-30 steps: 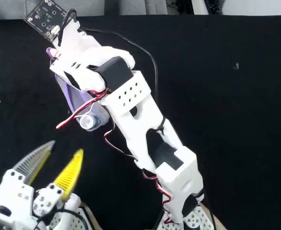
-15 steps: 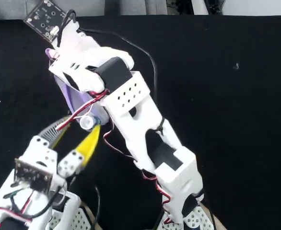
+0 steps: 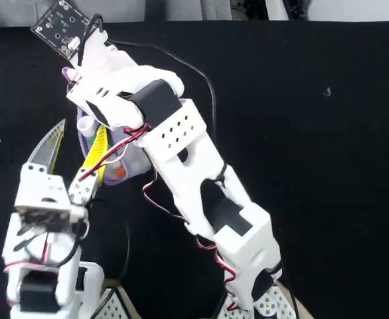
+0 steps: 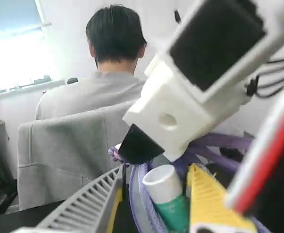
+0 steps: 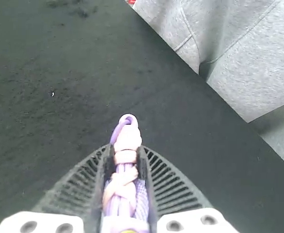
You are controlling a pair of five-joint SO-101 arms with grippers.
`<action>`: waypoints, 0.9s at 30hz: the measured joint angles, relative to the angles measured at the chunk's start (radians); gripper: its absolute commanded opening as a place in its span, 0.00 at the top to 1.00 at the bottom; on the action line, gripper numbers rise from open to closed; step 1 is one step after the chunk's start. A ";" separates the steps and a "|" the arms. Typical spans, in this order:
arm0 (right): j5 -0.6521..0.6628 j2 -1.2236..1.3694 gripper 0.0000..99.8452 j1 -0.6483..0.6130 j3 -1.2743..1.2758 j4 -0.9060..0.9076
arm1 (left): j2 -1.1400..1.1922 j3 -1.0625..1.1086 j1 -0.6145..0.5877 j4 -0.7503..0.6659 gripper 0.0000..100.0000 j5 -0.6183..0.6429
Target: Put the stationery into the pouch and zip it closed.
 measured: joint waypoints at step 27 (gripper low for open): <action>0.000 0.064 0.99 -0.002 -0.097 0.032 | -0.002 -0.373 -0.014 0.423 0.79 -0.104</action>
